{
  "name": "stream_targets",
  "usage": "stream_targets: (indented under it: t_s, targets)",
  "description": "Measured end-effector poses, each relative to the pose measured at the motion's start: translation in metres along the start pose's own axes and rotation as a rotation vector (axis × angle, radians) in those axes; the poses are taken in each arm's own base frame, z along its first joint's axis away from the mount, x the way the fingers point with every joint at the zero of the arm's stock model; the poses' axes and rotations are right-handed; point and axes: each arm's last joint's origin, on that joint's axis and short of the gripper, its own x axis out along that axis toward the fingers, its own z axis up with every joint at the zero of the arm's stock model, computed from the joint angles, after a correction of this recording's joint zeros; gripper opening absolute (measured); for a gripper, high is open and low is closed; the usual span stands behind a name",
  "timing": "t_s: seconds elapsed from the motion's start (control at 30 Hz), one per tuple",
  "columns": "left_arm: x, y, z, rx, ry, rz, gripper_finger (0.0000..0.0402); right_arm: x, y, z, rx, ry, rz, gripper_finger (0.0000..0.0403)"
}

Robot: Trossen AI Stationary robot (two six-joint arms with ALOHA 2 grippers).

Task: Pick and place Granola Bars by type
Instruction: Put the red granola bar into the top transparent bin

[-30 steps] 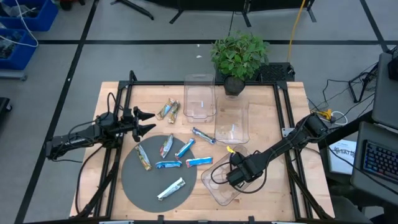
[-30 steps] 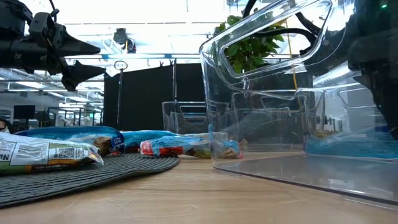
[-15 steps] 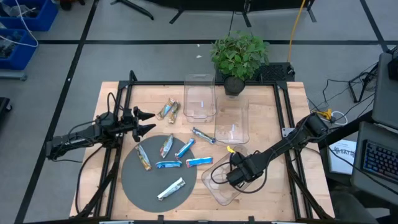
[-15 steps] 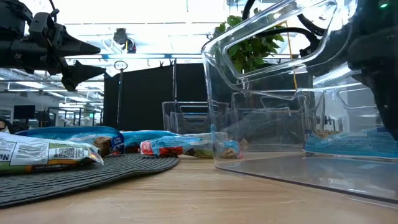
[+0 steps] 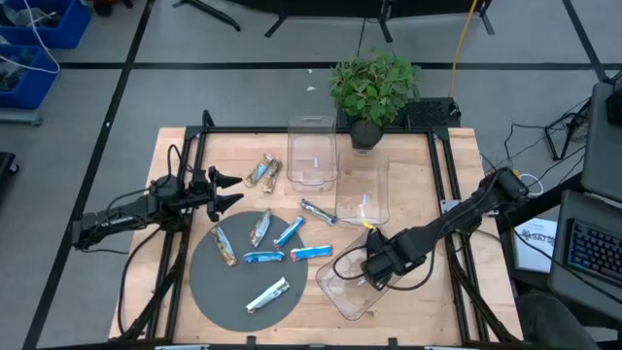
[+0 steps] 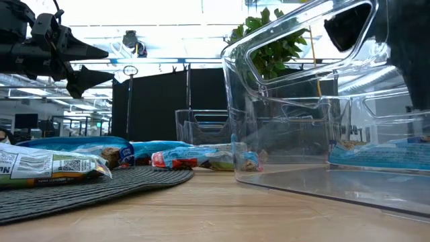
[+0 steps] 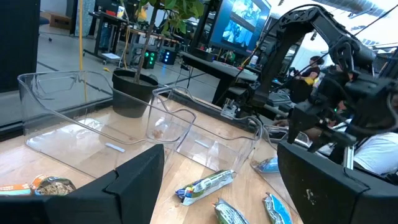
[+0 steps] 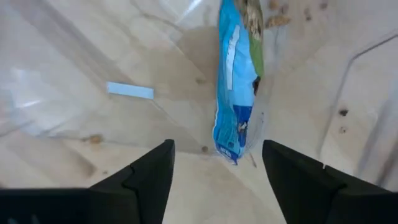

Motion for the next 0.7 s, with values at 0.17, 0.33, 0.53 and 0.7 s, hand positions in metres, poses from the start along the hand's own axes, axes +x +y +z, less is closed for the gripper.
stream_targets:
  t_s: [0.17,0.33,0.53,0.7]
  targets:
    - [0.000,0.000,0.000,0.000,0.000,0.000,0.0310,-0.023,-0.007,0.004,-0.039,-0.047,0.126,0.0240]
    - [0.000,0.000,0.000,0.000,0.000,0.000,0.0310,-0.048,-0.021,0.010,-0.076,-0.120,0.231,0.0240]
    - [0.000,0.000,0.000,0.000,0.000,0.000,0.0310,-0.081,-0.039,0.018,-0.111,-0.259,0.386,0.0240]
    - [0.000,0.000,0.000,0.000,0.000,0.000,0.0310,-0.111,-0.054,0.022,-0.130,-0.391,0.564,0.0237]
